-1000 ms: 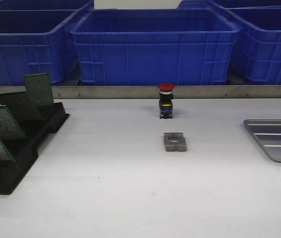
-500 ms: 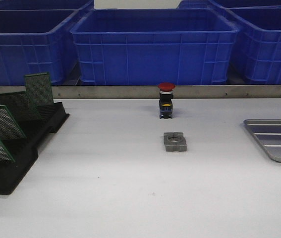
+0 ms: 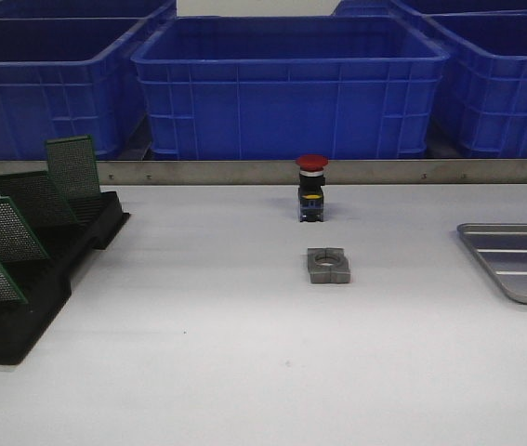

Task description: Place circuit board on tray

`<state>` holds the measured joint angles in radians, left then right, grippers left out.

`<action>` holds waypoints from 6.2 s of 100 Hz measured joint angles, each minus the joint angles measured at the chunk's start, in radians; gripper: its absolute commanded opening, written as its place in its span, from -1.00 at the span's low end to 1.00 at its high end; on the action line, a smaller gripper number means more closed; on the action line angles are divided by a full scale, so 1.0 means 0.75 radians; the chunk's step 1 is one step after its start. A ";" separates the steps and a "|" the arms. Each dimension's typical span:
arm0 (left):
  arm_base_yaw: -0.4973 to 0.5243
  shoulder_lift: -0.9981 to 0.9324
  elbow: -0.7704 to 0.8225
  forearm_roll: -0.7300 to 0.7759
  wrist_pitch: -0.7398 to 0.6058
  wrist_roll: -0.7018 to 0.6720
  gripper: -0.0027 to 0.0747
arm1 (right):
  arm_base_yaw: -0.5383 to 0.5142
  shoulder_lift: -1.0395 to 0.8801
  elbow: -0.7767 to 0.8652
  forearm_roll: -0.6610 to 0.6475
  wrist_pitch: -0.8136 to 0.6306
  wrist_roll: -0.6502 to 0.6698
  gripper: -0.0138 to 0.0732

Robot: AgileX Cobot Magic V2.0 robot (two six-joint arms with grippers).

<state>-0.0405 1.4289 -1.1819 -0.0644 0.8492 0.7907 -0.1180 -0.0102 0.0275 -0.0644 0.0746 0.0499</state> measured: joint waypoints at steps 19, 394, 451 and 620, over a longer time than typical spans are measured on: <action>0.000 0.136 -0.003 -0.005 -0.012 0.439 0.20 | 0.000 0.000 0.000 0.000 0.000 0.000 -0.82; -0.622 0.149 -0.005 -0.689 0.230 0.607 -0.98 | 0.000 0.000 -0.023 0.044 0.031 0.004 -0.82; -0.622 0.149 -0.005 -0.689 0.243 0.607 -0.98 | 0.000 0.542 -0.618 0.093 0.690 0.004 -0.78; -0.622 0.149 -0.005 -0.689 0.243 0.607 -0.98 | 0.821 2.066 -1.122 1.913 0.743 -2.318 -0.05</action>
<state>-0.5073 1.5407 -1.1858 -0.5812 1.0317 1.2463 0.4979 1.5391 -0.8140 1.3706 0.6323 -1.6884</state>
